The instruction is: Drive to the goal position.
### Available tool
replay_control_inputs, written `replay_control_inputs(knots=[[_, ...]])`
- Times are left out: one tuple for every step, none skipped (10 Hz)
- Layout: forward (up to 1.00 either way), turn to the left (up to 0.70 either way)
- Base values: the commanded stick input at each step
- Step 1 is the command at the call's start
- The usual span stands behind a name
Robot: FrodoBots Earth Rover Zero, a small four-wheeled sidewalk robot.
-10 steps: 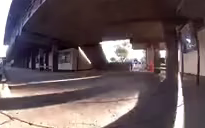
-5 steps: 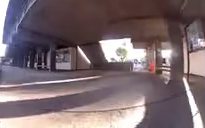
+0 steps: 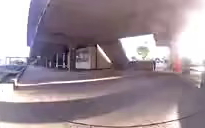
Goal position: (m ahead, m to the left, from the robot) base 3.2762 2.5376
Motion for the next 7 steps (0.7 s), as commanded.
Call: replay_control_inputs(knots=[[0.70, 0.00], [0.70, 0.00], [0.70, 0.00], [0.70, 0.00], [0.70, 0.00], [0.70, 0.00], [0.70, 0.00]])
